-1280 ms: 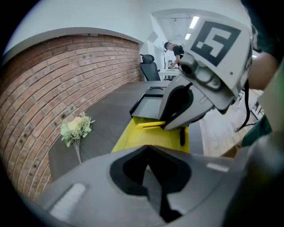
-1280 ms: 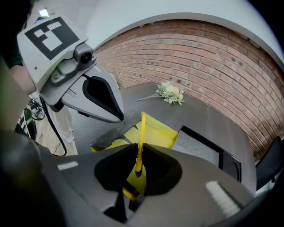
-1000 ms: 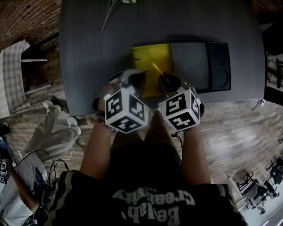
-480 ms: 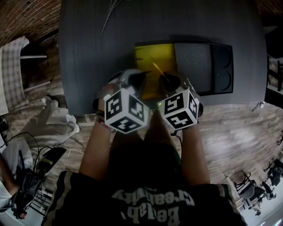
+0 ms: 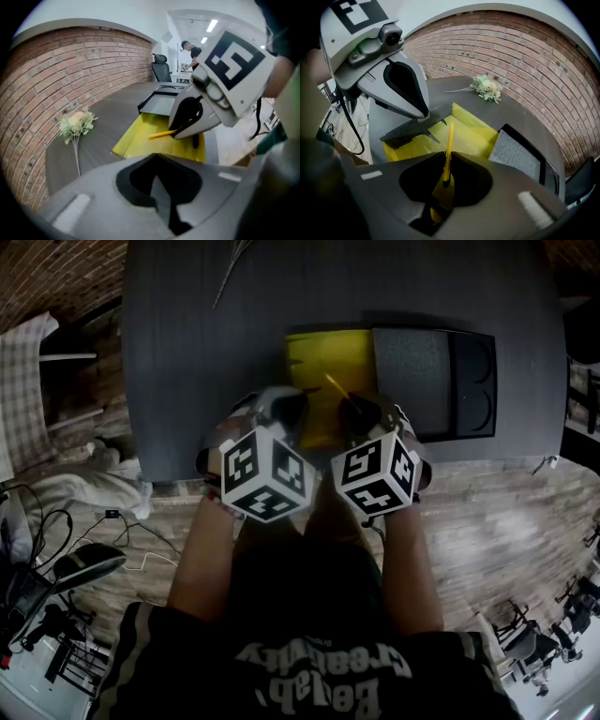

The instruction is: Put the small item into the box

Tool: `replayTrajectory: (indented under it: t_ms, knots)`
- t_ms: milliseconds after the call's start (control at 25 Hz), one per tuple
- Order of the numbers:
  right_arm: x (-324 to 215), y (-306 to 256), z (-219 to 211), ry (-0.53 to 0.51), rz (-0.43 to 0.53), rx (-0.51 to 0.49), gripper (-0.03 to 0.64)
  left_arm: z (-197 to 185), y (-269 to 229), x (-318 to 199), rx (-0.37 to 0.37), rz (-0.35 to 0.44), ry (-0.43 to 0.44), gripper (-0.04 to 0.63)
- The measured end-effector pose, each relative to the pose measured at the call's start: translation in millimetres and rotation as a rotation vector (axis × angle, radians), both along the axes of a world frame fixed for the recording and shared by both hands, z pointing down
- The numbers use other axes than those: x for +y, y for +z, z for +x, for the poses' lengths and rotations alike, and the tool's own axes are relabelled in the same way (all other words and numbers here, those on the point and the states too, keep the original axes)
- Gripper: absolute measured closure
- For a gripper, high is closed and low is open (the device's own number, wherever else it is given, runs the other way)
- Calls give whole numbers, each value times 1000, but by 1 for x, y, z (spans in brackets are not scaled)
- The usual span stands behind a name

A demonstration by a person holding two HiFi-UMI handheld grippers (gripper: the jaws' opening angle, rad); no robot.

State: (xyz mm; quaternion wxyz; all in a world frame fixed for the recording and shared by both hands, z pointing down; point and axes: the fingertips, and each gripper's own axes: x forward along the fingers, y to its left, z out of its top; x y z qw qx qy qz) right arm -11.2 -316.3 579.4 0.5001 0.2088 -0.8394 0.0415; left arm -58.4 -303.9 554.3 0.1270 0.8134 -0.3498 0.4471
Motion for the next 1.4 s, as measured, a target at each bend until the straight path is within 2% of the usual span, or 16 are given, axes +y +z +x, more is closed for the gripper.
replayTrajectory:
  t_ms: [360,720,1000,1240,1400]
  knots:
    - [3,5,-2,-38,2,33,559,-1,4,1,5,-5,-1,592]
    - [8,8,-4,-66,-8,50,497,-2,8,2,9,-12,-4,592]
    - [8,11,-4,-74,-10,55,491,-2,10,1,11,-12,-5,592]
    - [8,10,-4,-72,3,59,506,0,9,2,9,-14,2,592]
    - [5,9,-4,-57,0,55,543,0,7,2,1,-11,23,592]
